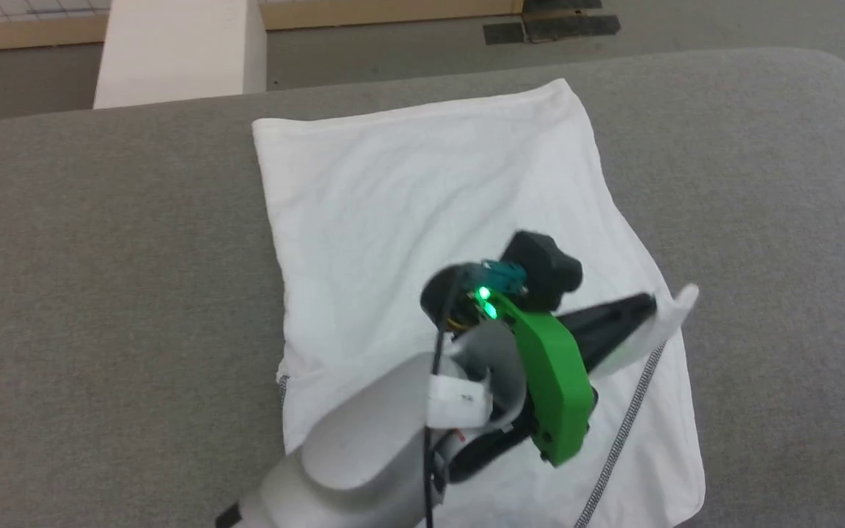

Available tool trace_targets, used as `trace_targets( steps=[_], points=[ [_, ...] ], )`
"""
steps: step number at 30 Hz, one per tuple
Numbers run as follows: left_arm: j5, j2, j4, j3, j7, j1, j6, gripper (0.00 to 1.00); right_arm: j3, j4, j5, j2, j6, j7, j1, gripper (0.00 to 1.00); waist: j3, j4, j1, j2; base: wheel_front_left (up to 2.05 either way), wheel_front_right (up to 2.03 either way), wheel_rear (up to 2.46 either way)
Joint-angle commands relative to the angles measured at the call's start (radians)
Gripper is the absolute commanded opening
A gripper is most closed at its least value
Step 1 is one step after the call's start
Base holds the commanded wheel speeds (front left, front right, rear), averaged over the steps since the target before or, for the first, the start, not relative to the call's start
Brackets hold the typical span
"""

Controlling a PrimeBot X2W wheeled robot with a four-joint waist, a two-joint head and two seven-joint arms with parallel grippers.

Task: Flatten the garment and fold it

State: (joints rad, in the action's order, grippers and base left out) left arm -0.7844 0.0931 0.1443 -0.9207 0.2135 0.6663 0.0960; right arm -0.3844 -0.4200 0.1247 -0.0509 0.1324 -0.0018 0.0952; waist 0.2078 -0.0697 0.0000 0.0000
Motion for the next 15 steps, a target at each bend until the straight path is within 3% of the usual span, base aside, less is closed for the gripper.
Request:
trace_targets(
  steps=[1, 9, 10, 11, 12, 15],
  points=[
    [-0.001, -0.013, 0.037, -0.017, -0.016, -0.011, 0.009, 0.0, 0.002, 0.0, 0.0, 0.001, -0.002, -0.009, -0.02, 1.0, 0.028, -0.028, 0.0, 0.0, 0.0, 0.0, 0.0],
    [0.036, -0.041, 0.338, -0.157, -0.108, 0.019, 0.026, 0.0, 0.06, 0.03, 0.0, 0.001, -0.002, -0.016, -0.042, 1.0, 0.046, -0.083, 0.0, 0.0, 0.0, 0.0, 0.0],
    [0.032, -0.042, 0.36, -0.163, -0.126, 0.021, 0.026, 0.25, 0.066, 0.033, -0.001, 0.001, -0.002, -0.017, -0.044, 1.0, 0.046, -0.088, 0.0, 0.0, 0.0, 0.0, 0.0],
    [0.025, -0.042, 0.375, -0.173, -0.149, 0.023, 0.025, 0.76, 0.07, 0.036, -0.002, 0.001, -0.002, -0.018, -0.045, 1.0, 0.046, -0.092, 0.0, 0.0, 0.0, 0.0, 0.0],
    [0.021, -0.042, 0.383, -0.182, -0.168, 0.028, 0.02, 1.0, 0.073, 0.039, -0.003, 0.001, -0.002, -0.018, -0.046, 1.0, 0.045, -0.094, 0.0, 0.0, 0.0, 0.0, 0.0],
    [-0.003, -0.042, 0.394, -0.212, -0.229, 0.049, 0.004, 1.0, 0.074, 0.044, -0.008, 0.001, -0.002, -0.018, -0.045, 1.0, 0.039, -0.095, 0.0, 0.0, 0.0, 0.0, 0.0]
  ],
)
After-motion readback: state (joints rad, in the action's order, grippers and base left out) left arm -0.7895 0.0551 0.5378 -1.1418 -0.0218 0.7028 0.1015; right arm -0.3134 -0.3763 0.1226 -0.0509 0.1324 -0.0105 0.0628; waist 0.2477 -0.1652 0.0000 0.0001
